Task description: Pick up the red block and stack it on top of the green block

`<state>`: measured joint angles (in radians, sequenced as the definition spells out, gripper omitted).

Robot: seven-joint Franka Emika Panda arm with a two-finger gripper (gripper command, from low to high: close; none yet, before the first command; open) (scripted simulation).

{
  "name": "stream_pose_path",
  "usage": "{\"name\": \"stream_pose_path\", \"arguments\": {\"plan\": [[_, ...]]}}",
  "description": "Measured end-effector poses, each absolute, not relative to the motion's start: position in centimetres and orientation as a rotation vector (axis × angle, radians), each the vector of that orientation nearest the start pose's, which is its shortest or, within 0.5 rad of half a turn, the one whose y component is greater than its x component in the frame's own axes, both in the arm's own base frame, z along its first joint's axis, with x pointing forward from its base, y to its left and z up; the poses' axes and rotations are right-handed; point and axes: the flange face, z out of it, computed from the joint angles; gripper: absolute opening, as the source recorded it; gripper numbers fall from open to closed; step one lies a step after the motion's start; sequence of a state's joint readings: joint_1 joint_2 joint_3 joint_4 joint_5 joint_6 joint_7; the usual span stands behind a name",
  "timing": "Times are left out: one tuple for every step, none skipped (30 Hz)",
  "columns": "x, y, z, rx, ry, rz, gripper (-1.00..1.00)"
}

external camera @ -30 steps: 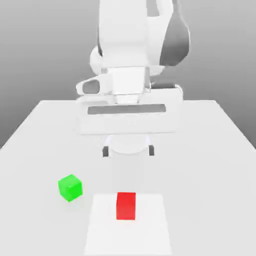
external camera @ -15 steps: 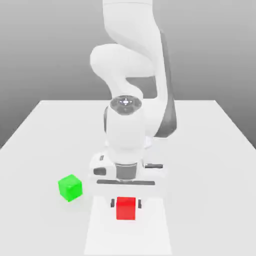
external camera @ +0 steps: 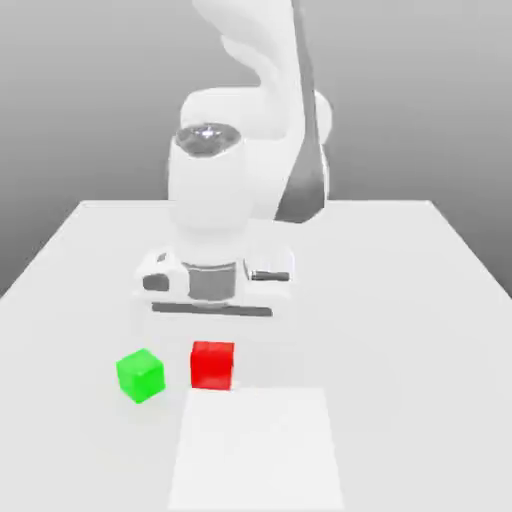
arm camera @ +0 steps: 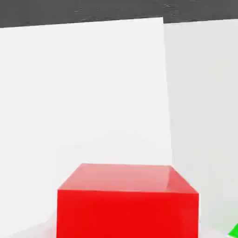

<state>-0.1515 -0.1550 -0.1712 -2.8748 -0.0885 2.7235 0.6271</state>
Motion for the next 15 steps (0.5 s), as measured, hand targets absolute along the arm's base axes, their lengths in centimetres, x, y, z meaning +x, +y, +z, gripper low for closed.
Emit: {"name": "stream_pose_path", "arguments": {"plan": [[32.6,-12.4,23.8,-2.855,1.332,-0.005,-1.0],[31.3,-14.1,24.1,-2.848,1.341,-0.003,-1.0],[29.9,-15.7,24.4,-2.842,1.349,-0.001,-1.0],[29.2,-16.4,24.3,-2.836,1.351,0.0,-1.0],[29.0,-16.8,23.8,-2.833,1.351,0.0,-1.0],[28.9,-17.0,23.2,-2.831,1.349,0.001,-1.0],[28.8,-17.1,22.6,-2.829,1.348,0.0,-1.0],[28.8,-17.1,21.9,-2.828,1.347,0.0,-1.0],[28.8,-17.2,21.1,-2.827,1.348,0.0,-1.0],[28.8,-17.2,20.3,-2.827,1.349,0.0,-1.0],[28.8,-17.1,19.5,-2.83,1.346,0.0,-1.0],[28.6,-17.2,18.7,-2.83,1.352,0.001,-1.0],[28.5,-17.1,18.2,-2.833,1.351,0.001,1.0],[28.6,-17.0,18.2,-2.836,1.344,0.001,1.0],[28.7,-16.9,18.2,-2.839,1.34,0.001,1.0]]}}
